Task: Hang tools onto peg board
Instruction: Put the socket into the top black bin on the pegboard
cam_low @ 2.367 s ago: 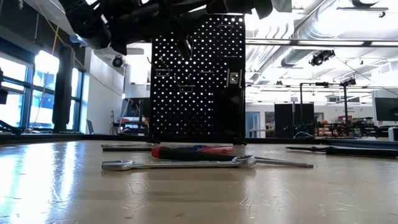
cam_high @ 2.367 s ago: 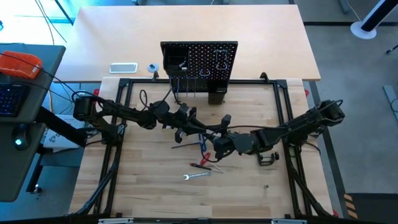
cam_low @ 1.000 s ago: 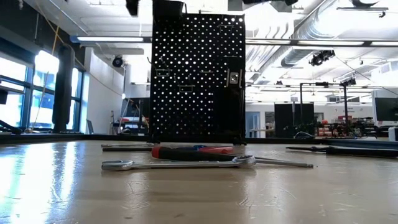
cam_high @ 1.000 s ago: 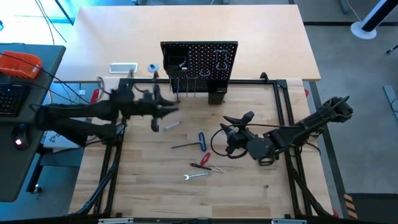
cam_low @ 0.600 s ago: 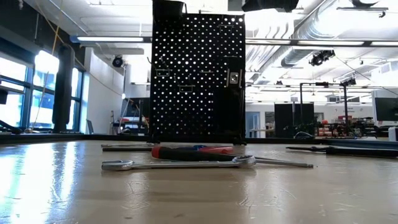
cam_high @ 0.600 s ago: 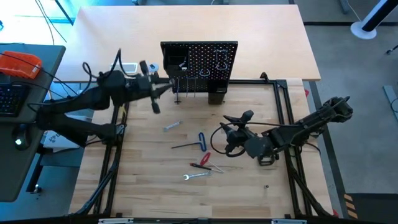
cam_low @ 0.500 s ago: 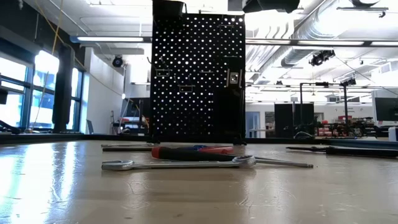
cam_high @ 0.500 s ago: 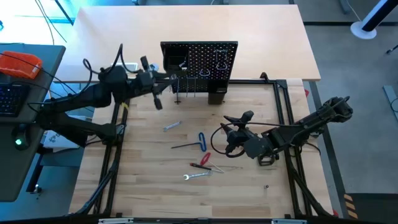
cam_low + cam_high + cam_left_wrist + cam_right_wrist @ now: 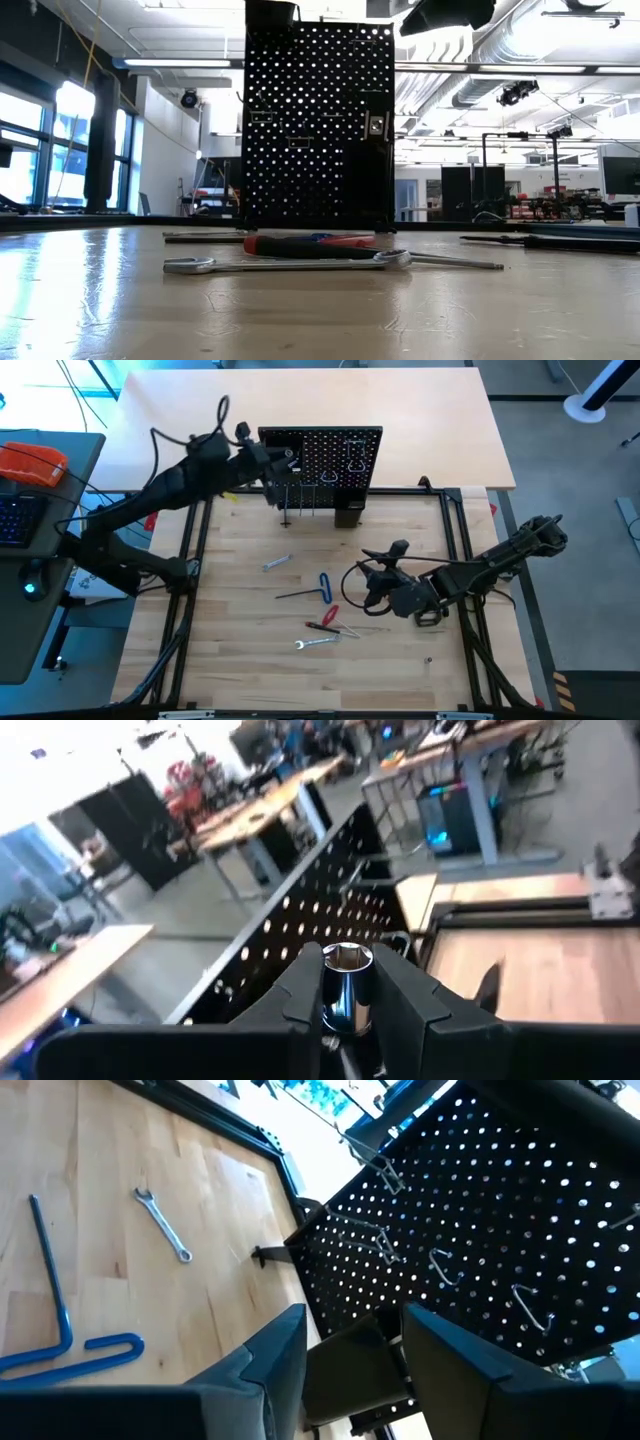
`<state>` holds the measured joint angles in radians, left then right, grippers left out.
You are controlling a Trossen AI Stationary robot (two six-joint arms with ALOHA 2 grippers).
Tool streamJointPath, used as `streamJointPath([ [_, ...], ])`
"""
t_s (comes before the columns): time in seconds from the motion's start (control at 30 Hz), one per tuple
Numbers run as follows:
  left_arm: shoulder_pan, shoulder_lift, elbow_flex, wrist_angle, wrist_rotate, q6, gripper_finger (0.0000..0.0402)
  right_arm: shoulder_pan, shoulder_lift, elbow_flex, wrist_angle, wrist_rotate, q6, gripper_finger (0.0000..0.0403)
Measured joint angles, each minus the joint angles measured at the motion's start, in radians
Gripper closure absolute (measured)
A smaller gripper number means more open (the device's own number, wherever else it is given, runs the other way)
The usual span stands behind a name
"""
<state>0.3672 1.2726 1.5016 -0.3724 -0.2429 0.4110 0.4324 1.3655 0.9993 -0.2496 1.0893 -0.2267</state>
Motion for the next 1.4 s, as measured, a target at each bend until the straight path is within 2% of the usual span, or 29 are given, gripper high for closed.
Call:
streamJointPath([
  [0.13, 0.018, 0.023, 0.012, -0.034, -0.039, -0.012, 0.0351, 0.009, 0.0, 0.0, -0.016, 0.003, 0.021, 0.0245],
  [0.27, 0.02, 0.022, 0.013, -0.033, -0.033, -0.025, 0.0341, 0.016, 0.0, 0.0, -0.026, 0.006, 0.028, 0.0245],
  [0.77, 0.019, 0.02, 0.013, -0.052, -0.018, -0.042, 0.0246, 0.018, 0.0, 0.0, -0.034, 0.044, 0.028, 0.0245],
  [0.93, 0.006, 0.004, 0.013, -0.021, 0.003, -0.033, 0.0227, 0.051, 0.0, 0.0, -0.078, 0.107, 0.032, 0.0245],
  [1.13, -0.053, -0.057, 0.013, 0.045, 0.005, 0.033, 0.0225, 0.111, -0.056, 0.0, -0.215, 0.127, 0.198, 0.0245],
  [1.23, -0.091, -0.087, 0.013, 0.049, 0.005, 0.055, 0.0225, 0.135, -0.1, 0.001, -0.327, 0.061, 0.327, 0.0245],
  [1.4, -0.162, -0.113, 0.013, -0.053, 0.046, 0.064, 0.0225, 0.164, -0.152, 0.001, -0.475, -0.167, 0.511, 0.0245],
])
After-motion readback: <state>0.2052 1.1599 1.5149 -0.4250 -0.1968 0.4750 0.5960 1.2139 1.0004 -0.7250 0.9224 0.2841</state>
